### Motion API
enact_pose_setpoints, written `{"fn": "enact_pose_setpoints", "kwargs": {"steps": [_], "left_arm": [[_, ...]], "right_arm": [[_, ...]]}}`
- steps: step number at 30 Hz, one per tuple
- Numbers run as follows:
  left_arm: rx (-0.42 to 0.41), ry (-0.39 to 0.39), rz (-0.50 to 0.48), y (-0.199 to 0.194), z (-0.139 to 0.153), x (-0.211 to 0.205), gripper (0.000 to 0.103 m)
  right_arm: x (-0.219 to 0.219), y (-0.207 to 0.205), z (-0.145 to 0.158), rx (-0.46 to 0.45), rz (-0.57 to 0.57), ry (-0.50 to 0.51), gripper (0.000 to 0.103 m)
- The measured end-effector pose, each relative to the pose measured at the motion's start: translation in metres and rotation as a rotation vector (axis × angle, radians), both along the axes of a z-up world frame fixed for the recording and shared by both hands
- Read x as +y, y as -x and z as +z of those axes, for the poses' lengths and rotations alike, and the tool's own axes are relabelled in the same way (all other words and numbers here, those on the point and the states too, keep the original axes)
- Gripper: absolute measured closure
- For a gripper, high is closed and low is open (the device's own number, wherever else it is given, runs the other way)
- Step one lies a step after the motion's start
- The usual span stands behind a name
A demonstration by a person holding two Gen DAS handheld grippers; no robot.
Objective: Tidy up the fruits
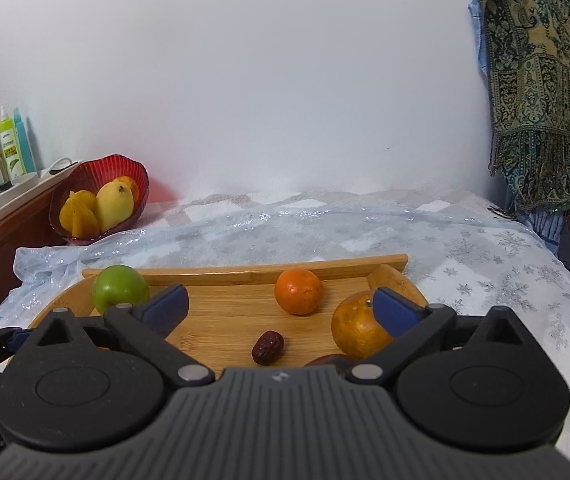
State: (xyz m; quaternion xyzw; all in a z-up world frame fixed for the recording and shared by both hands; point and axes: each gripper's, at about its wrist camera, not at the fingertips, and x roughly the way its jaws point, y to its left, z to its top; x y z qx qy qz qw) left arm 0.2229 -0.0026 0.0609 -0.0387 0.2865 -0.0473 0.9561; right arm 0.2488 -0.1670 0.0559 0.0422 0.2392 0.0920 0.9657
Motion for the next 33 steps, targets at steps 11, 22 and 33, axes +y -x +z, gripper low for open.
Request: {"fn": "enact_pose_setpoints", "kwargs": {"steps": [11,22,33], "left_arm": [[-0.020,-0.019,0.037,0.011,0.003,0.003,0.001],[-0.009,-0.045,0.061,0.017,0.001,0.005,0.001],[-0.007,-0.011,0.092,0.028,0.004,0.015,0.001]], "right_arm": [[-0.010,0.014,0.001,-0.007,-0.046,-0.030,0.000],[-0.010,0.019,-0.006,0.038,-0.023,-0.057,0.000],[-0.014,0.043,-0.007,-0.021,-0.052,-0.061,0.000]]}}
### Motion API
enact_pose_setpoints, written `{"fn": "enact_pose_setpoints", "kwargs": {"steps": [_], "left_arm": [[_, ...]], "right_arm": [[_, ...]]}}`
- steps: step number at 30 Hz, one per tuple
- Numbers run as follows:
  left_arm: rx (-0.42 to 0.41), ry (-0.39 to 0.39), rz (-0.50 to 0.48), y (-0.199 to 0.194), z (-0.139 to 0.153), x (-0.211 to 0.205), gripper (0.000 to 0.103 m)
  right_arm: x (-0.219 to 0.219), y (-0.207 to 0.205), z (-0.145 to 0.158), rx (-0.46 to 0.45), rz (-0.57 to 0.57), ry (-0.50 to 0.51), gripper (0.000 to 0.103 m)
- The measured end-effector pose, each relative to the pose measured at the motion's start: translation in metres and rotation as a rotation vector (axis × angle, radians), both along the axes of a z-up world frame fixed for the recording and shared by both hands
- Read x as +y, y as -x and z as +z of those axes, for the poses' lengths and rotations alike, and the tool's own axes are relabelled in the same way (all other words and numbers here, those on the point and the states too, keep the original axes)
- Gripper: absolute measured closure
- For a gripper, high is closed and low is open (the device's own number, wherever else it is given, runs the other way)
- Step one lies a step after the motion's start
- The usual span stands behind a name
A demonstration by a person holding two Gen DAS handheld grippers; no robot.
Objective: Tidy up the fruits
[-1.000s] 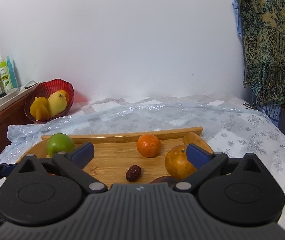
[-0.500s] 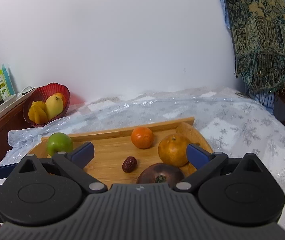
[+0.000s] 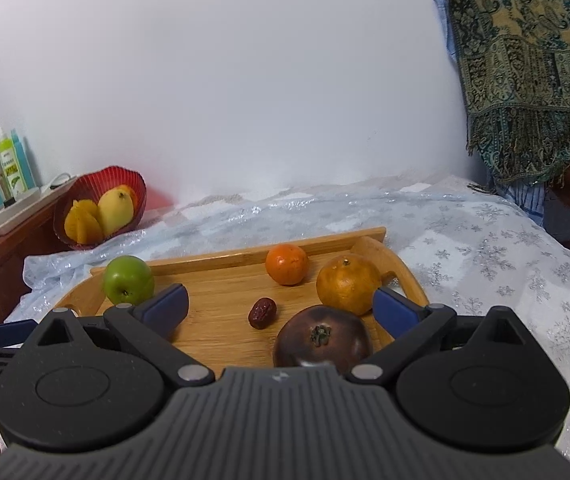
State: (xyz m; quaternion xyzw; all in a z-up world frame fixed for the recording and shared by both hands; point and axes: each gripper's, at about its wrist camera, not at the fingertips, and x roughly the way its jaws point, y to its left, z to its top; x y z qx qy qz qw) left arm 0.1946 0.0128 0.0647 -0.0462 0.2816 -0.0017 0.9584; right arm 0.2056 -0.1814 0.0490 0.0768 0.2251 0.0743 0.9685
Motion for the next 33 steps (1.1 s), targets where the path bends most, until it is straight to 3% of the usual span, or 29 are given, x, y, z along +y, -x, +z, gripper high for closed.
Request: {"fn": "enact_pose_setpoints", "kwargs": {"steps": [20,33], "left_arm": [[-0.030,0.023,0.011,0.033,0.002,0.003,0.001],[-0.031,0.022,0.017,0.056,-0.005,0.006,0.001]], "right_arm": [[0.004,0.045,-0.013,-0.071,-0.026,0.057,0.000],[0.000,0.068,-0.022,-0.061,-0.027,0.052,0.000]]}}
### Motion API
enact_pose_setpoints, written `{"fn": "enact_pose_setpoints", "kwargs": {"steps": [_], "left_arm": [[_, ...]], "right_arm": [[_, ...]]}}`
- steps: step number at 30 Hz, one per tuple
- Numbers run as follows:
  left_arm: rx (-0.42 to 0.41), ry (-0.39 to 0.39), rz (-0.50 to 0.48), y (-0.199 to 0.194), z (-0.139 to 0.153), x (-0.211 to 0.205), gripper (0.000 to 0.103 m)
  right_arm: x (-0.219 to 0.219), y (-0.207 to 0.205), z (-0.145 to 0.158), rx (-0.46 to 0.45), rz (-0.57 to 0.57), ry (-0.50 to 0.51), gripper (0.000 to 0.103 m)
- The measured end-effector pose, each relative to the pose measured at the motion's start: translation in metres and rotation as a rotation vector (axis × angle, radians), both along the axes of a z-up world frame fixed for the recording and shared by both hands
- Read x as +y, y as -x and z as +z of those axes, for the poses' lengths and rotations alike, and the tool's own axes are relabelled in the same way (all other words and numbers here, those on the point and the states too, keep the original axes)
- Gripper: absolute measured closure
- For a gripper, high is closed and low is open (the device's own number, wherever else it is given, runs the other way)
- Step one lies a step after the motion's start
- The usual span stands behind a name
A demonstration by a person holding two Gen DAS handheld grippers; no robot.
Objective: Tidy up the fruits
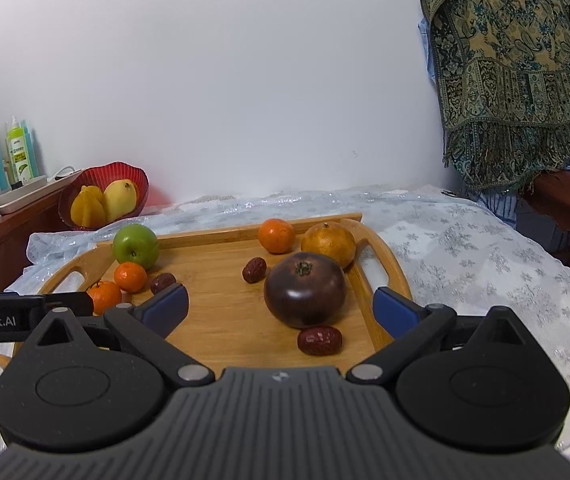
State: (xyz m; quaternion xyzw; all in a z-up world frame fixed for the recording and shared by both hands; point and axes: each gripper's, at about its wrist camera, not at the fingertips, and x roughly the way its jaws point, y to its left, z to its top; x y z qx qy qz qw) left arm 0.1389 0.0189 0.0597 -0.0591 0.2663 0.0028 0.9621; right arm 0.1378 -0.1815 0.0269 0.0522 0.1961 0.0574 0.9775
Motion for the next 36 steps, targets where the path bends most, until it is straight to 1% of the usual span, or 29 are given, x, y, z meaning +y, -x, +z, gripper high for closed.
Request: {"fn": "enact_pose_setpoints", "kwargs": {"steps": [5,12,20,30,36], "left_arm": [[0.005,-0.002,0.008,0.009,-0.004,0.001,0.001],[0.022,0.009,0.011,0.019,-0.011,0.004,0.001],[0.032,0.001,0.014,0.029,-0.018,0.003,0.001],[0.047,-0.004,0.021,0.039,-0.025,0.005,0.001],[0.074,-0.014,0.015,0.044,-0.033,0.004,0.001]], "right_arm": [[-0.002,0.008,-0.005,0.014,-0.004,-0.012,0.000],[0.002,0.017,-0.010,0.023,-0.001,0.009,0.000],[0.001,0.024,-0.016,0.045,-0.002,-0.001,0.000],[0.006,0.033,-0.025,0.062,-0.004,0.024,0.000],[0.006,0.036,-0.031,0.085,-0.016,0.012,0.000]]}}
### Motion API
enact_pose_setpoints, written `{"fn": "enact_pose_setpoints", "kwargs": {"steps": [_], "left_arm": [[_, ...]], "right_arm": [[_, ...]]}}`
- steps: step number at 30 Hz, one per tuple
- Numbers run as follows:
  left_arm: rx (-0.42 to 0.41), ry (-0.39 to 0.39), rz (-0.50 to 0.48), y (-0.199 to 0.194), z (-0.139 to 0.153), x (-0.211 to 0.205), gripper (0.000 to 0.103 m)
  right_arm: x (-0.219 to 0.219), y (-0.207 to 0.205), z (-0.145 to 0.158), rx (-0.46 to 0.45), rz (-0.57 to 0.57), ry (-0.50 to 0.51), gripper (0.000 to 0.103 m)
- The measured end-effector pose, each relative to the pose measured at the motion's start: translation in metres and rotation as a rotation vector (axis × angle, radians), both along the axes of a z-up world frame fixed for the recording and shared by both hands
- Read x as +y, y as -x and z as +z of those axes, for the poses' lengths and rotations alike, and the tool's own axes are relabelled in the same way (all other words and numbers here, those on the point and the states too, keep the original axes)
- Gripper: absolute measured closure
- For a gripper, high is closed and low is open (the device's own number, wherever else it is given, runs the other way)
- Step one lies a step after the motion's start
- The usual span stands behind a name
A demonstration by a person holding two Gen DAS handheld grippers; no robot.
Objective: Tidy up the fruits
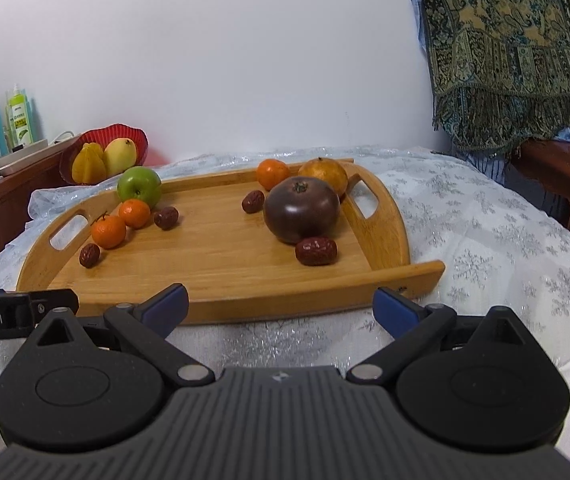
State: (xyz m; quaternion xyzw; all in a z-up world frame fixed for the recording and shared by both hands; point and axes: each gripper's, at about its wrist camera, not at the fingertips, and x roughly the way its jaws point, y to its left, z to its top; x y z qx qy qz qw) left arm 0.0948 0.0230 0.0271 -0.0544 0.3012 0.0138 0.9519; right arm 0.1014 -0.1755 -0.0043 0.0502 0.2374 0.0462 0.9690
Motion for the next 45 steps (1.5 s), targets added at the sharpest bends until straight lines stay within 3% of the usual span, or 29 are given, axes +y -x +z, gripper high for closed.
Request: {"fn": "enact_pose_setpoints", "kwargs": {"steps": [19,30,40,45], "left_arm": [[0.081,0.026,0.036,-0.010,-0.015,0.003,0.001],[0.098,-0.027,0.038,-0.013,-0.022,-0.004,0.000],[0.103,-0.084,0.039,-0.015,-0.026,-0.010,0.000],[0.102,-0.078,0.038,-0.015,-0.026,-0.009,0.000]], "right_arm": [[0.008,-0.005,-0.019,0.062,-0.009,0.036,0.000],[0.019,-0.008,-0.024,0.076,0.003,0.119,0.000],[0.021,-0.008,-0.026,0.077,0.009,0.135,0.000],[0.022,-0.009,-0.026,0.075,0.009,0.138,0.000]]}}
